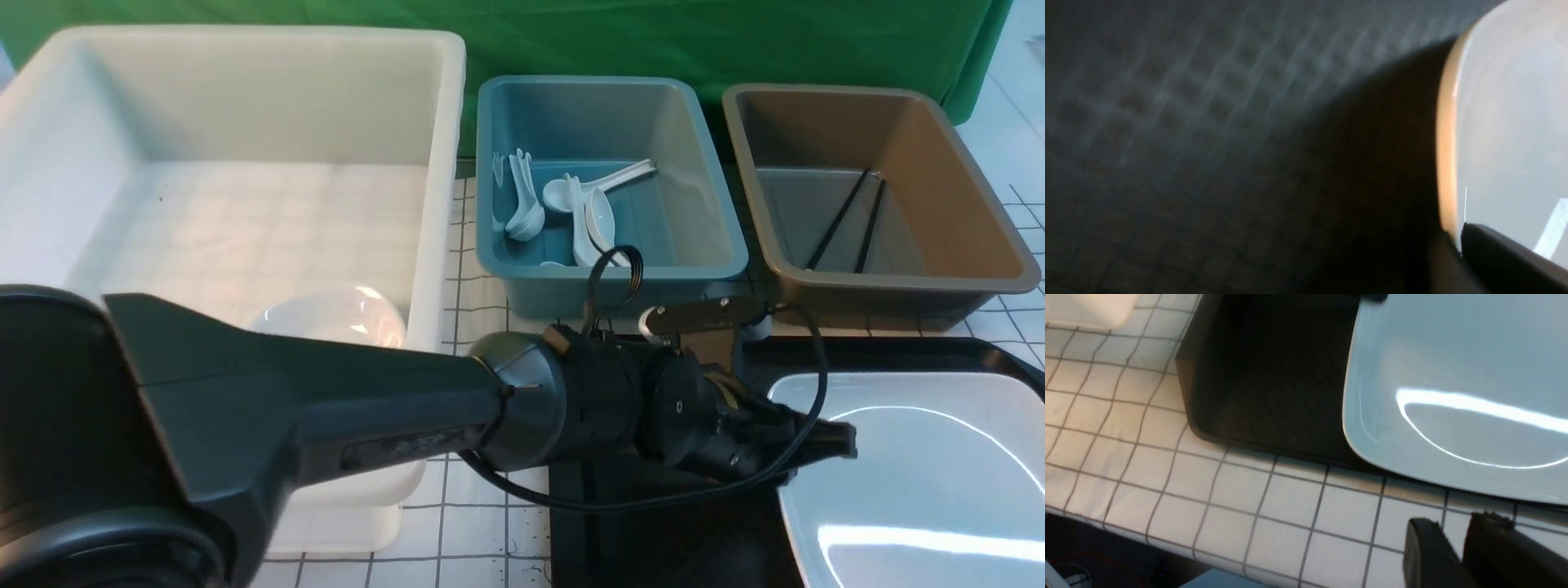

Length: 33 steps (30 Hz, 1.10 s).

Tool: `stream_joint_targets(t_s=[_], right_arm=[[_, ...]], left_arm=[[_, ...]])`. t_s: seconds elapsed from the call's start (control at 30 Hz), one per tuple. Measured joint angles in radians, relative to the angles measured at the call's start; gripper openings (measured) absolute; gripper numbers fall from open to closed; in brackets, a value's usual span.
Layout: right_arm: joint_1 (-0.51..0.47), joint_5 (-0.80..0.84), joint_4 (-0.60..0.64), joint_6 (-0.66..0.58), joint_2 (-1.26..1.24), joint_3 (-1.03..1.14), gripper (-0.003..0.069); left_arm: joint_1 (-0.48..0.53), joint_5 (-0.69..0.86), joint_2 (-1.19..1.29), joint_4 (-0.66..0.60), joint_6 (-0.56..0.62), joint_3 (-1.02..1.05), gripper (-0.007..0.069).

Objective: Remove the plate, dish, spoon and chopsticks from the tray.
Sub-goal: Use the left arm to grab a plate from the dinner plate, then use the left arm to put the plate into the large storage box on the left

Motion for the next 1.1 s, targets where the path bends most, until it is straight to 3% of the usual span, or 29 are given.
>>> stream_joint_targets(t_s=[0.43,0.73,0.87,1.1], right_arm=[[0.000,0.008,0.000,0.001,0.000,0.000,0.0201],[0.000,0.009,0.000,-0.003,0.000,0.000,0.0201],[0.000,0.010,0.000,-0.017,0.000,0.000,0.0201],[0.000,-0.002,0.000,-0.048,0.000,0.000,0.0201]], left_arm=[[0.052,0.054,-0.272,0.103,0.060,0.002,0.0020],[0.130,0.100,-0.433,0.104,0.064,0.003,0.0020],[0.203,0.167,-0.512,0.105,0.070,0.004,0.0020],[0.540,0.382,-0.709,0.141,0.136,0.004,0.0020]])
